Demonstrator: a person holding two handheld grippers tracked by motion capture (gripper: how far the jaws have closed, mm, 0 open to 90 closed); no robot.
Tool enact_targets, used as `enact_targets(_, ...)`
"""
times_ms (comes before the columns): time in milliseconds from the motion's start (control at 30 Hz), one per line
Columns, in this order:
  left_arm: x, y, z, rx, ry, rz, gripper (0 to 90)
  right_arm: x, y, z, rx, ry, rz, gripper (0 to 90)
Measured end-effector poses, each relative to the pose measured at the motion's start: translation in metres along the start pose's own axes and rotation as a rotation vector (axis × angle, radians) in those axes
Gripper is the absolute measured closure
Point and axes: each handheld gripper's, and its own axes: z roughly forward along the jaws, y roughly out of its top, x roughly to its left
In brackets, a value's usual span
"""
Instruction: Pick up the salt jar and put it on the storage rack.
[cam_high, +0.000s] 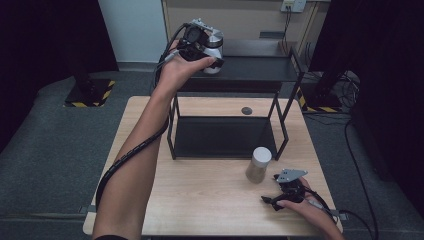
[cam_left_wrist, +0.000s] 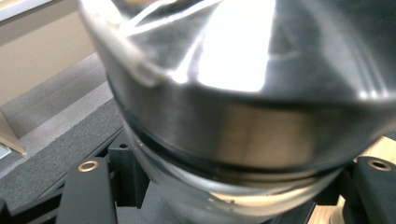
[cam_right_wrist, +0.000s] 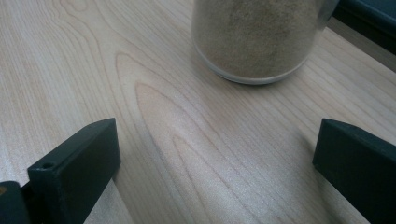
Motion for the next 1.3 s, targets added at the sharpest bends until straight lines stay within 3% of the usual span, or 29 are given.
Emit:
enact_targets(167,0.001,0.000,0.005,-0.007,0.009,-0.008,29.6,0.000,0.000,0.000,0.000,0.000,0.000,1.5)
enact_targets(333,0.002,0.001,0.010,-0.005,0.014,0.012,29.6,0.000,0.000,0.000,0.000,0.001,-0.001,1.5)
enact_targets(433,0.002,-0.001,0.012,-0.004,0.017,0.000,29.6,0.000,0.000,0.000,0.000,0.001,-0.001,1.5)
enact_targets(467,0.001,0.000,0.011,0.007,0.018,-0.025,29.6,0.000,0.000,0.000,0.000,0.001,-0.001,1.5)
enact_targets(900,0.005,-0.001,0.020,0.021,0.024,-0.038,29.6,0.000,0.000,0.000,0.000,0.001,-0.001,1.5)
enact_targets(1300,0.014,-0.009,0.023,-0.006,-0.002,-0.089,29.5,0.000,0.000,0.000,0.000,0.001,-0.002,1.5)
